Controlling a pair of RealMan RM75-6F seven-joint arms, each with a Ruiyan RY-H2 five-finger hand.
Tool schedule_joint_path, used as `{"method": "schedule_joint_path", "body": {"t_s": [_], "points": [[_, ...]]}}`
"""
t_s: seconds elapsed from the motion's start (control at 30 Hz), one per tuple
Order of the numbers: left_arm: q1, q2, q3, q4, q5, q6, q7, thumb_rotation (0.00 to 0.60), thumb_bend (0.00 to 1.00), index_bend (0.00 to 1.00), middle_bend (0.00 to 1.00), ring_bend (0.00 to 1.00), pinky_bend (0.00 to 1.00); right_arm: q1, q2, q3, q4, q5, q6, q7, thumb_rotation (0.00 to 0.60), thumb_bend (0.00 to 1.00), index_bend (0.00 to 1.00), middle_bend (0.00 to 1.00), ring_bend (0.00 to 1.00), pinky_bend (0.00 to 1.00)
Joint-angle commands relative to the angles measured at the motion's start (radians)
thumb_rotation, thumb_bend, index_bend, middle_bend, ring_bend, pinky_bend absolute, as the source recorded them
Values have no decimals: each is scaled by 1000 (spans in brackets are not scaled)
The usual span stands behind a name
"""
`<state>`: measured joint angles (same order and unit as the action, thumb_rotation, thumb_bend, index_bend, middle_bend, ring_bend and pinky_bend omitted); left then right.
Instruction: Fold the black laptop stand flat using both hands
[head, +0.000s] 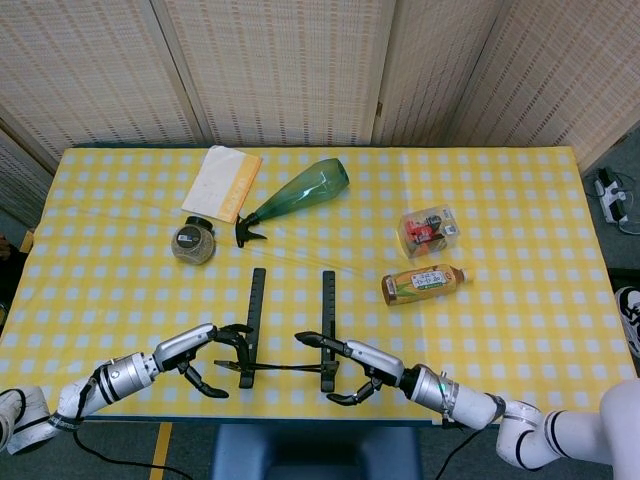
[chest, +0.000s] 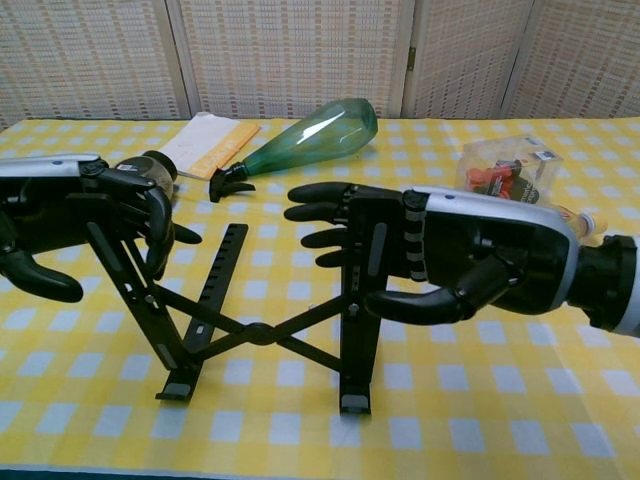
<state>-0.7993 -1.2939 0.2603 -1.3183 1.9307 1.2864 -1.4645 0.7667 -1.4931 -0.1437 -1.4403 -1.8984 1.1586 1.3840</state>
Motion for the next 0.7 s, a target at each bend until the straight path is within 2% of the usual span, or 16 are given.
{"method": "schedule_joint_path", "body": {"t_s": [0.03, 0.2, 0.4, 0.7], "points": [[9, 4, -5, -15, -22, 6, 43, 600, 151, 438, 503, 388, 91, 5, -16, -24, 6, 9, 11, 57, 600, 398, 0, 0, 46, 0], [22, 17, -8, -34, -40, 19, 89, 600, 150, 423, 450, 308, 65, 20, -27, -64, 28, 13, 23, 184, 600, 397, 0, 0, 47, 0], [43, 36, -12, -58, -58, 28, 192, 600, 151, 400, 415, 272, 52, 31, -39, -97, 49, 20, 43, 301, 600, 397, 0, 0, 49, 0], [64, 60, -15, -73, -77, 28, 261, 600, 151, 339, 339, 206, 17, 37, -57, -132, 81, 38, 66, 457, 600, 398, 0, 0, 49, 0]]}}
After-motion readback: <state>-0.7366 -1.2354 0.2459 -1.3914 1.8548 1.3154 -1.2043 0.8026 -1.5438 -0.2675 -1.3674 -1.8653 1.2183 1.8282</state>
